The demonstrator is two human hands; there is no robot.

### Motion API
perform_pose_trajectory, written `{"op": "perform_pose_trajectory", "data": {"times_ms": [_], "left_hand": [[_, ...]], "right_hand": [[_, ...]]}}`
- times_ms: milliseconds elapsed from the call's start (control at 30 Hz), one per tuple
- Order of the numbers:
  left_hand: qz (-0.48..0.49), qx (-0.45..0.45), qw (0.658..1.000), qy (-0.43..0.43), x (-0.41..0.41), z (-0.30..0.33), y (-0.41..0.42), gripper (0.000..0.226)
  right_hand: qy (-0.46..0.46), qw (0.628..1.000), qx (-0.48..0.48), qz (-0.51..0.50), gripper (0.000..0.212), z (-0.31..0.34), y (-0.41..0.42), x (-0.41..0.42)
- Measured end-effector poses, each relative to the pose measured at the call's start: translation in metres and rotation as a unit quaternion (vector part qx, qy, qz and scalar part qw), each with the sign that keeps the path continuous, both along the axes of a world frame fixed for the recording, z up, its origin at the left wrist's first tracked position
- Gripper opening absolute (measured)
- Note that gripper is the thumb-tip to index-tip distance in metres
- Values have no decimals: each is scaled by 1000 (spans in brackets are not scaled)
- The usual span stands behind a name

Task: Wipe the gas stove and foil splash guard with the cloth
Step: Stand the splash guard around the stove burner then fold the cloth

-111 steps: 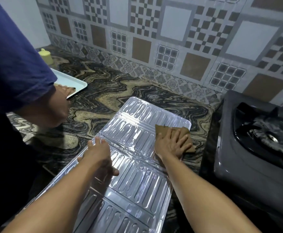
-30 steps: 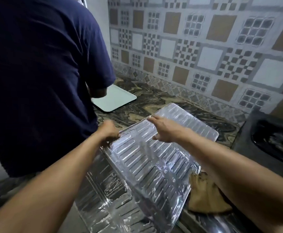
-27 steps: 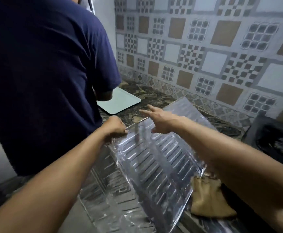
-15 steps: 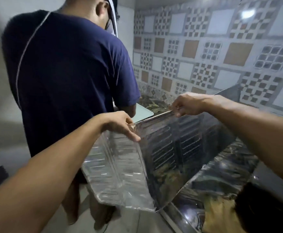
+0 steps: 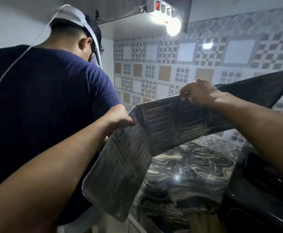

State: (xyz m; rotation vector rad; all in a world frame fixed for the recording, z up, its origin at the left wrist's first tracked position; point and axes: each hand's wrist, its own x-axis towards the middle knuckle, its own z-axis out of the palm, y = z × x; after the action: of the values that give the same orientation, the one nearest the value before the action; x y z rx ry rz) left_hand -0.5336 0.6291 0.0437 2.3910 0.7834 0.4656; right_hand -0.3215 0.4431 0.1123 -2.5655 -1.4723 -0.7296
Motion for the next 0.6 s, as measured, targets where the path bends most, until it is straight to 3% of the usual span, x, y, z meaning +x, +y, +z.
{"op": "perform_pose_trajectory", "data": {"times_ms": [67,167,333,533,600], "left_hand": [[0,-37,999,-40,14,9,-7,33],[-76,-109,989,-63,29,11,-16,32],[-176,-133,973,-64,50,-7,-24,25],[-182,-196,960,-81,96,-15,-49,44],[-181,-205,956,-104,117,-9,-71,32]], "right_hand": [[-18,999,14,-22,28,3,-10,3],[-54,996,48,-50,28,14,-31,11],[-49,988,114,-94,26,37,-73,45],[-74,976,168,-116,31,43,-130,84],[-91,970,185,-129,27,39,-150,101]]}}
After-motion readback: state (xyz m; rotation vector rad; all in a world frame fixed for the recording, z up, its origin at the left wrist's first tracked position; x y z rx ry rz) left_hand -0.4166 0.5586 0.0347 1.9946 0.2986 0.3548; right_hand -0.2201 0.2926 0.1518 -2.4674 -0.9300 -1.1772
